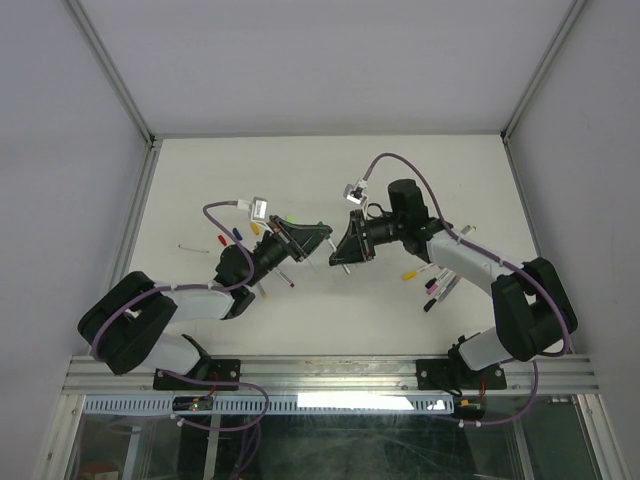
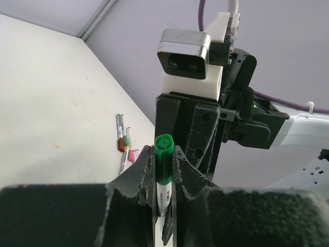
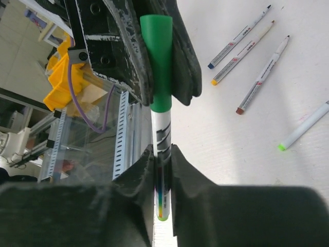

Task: Open the pen caps
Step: Open the pen cap from the pen, then place the pen at the center of the board.

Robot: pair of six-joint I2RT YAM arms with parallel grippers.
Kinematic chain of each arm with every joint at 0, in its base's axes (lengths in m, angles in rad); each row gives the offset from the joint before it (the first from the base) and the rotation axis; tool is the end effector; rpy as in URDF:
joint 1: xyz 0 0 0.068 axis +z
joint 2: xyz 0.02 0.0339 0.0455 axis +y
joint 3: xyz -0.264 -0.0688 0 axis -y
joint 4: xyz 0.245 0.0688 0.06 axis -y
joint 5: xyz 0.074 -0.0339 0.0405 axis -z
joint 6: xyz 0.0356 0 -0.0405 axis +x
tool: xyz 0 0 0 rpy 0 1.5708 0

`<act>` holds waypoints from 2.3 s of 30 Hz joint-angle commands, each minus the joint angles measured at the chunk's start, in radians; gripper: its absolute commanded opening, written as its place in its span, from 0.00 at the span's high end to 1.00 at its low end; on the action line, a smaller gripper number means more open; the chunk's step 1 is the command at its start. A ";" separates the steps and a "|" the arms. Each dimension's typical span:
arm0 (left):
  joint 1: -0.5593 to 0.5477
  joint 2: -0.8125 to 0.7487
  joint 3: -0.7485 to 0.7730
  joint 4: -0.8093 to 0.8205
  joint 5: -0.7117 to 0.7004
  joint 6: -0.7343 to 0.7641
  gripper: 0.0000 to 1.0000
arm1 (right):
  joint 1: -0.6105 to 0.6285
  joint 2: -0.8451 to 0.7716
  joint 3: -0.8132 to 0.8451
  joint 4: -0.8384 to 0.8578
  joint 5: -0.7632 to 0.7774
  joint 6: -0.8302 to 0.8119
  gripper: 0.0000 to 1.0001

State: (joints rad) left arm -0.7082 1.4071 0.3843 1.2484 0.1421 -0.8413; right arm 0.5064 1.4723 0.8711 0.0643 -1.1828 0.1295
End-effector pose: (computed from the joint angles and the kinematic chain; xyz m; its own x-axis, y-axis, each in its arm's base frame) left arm 0.1959 -0.1744 0.2205 -0.4450 -0.5906 -0.6732 0.6257 0.3328 -0.7055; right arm 0.2509 0.1768 0.2424 -0.5571 -0.2531 -0.7910 -0.8140 -0.0225 0.5805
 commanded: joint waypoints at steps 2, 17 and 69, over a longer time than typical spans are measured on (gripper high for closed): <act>-0.008 -0.039 0.028 0.035 -0.054 0.053 1.00 | 0.008 -0.027 0.059 -0.022 -0.003 -0.049 1.00; 0.434 -0.190 0.190 -0.100 -0.146 0.016 1.00 | 0.010 0.032 0.035 0.023 -0.052 0.003 1.00; 0.455 -0.578 -0.157 -0.606 0.101 -0.129 1.00 | 0.160 0.313 0.278 -0.306 0.823 0.040 0.67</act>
State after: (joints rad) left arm -0.2543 0.8143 0.2287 0.6052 0.2104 -0.9478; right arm 0.6647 1.8408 1.1072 -0.2501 -0.3054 0.1890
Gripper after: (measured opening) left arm 0.105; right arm 0.323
